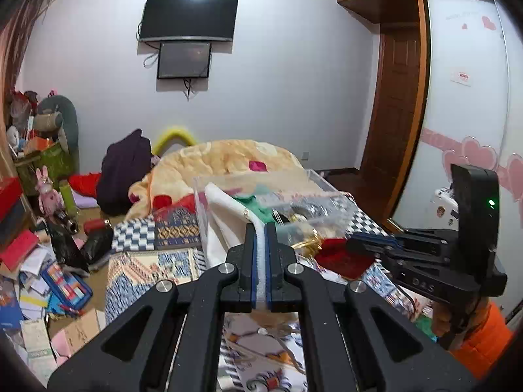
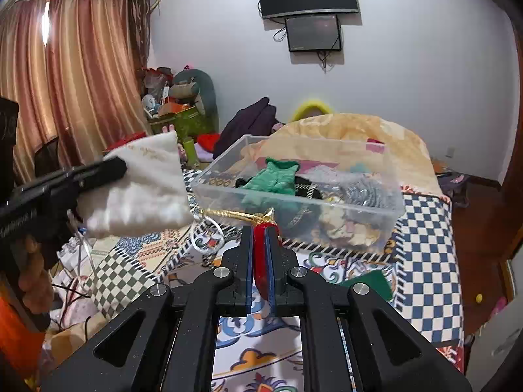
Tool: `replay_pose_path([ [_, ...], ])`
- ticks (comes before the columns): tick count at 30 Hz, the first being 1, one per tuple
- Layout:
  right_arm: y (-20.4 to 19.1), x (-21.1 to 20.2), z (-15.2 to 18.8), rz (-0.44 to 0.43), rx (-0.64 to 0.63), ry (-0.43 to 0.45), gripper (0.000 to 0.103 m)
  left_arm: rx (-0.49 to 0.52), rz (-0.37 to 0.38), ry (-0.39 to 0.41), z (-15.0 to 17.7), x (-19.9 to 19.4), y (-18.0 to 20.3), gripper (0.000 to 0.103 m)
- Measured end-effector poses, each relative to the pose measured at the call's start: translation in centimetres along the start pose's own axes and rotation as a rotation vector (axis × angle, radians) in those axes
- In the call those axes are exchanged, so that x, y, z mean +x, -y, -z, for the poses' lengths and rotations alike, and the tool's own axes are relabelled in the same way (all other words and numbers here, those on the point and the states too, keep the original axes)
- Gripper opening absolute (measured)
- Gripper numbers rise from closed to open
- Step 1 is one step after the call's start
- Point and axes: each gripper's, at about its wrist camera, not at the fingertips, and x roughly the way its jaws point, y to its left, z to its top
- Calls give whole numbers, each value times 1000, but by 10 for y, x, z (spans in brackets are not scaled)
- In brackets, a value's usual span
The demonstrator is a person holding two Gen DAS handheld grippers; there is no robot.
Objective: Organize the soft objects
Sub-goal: 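Lift the red pouch with right tool while left tool lifts the white bag, then drop the white bag into the box with left tool while right tool carries the pouch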
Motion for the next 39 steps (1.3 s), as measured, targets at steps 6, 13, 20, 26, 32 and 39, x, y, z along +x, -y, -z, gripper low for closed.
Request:
replay_pose_path([
  [6, 12, -8, -25, 28, -3, 59, 6, 36, -39, 40, -23, 17, 1, 3],
  [13, 22, -11, -54, 75, -29, 115, 6, 21, -50, 49, -41, 44, -5, 3],
  [20, 22, 7, -72, 63, -63, 90, 6, 7, -65, 11, -42, 75, -9, 3],
  [26, 20, 36, -32, 34, -70, -57, 21, -13, -70, -52, -29, 100, -20, 3],
  [32, 26, 64, 2, 34, -18, -177, 57, -23, -84, -102, -15, 118, -27, 3],
  [39, 20, 102, 14, 62, -68, -320, 64, -19, -87, -145, -8, 135, -31, 3],
])
